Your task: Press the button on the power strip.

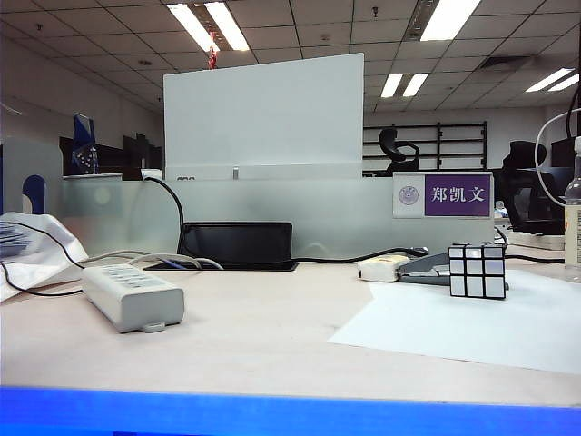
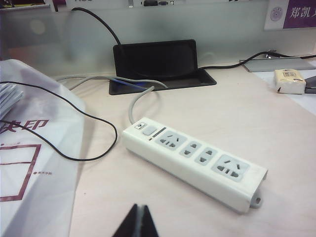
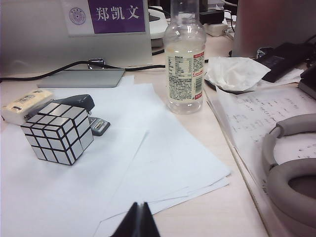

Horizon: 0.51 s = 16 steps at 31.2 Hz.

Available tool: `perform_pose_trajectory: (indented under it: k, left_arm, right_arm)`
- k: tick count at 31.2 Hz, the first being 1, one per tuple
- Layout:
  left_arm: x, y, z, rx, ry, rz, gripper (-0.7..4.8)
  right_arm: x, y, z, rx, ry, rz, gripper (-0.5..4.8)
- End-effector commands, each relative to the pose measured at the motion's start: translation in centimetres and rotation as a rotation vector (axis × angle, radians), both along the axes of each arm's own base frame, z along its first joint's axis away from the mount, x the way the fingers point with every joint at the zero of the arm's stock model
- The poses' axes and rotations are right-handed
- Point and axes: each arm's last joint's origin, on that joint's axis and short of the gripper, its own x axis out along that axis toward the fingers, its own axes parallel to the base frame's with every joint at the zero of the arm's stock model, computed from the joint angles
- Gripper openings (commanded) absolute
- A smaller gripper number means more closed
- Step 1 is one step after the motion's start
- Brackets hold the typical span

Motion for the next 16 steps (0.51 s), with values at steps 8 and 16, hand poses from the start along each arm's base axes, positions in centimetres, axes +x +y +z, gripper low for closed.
perform_pose_trajectory:
  k: [8, 16]
  left_arm:
    - [0.09, 0.51, 0.11, 0.054, -0.018, 0.179, -0.05]
    - [0.09, 0.92, 0.12, 0.064, -0.016, 0.316, -0.05]
  right_arm:
    - [0.02, 0.01, 0.06, 0.003, -0.012, 0.005, 0.0]
    - [0.02, 0.01, 0.05, 0.003, -0.011, 0.005, 0.0]
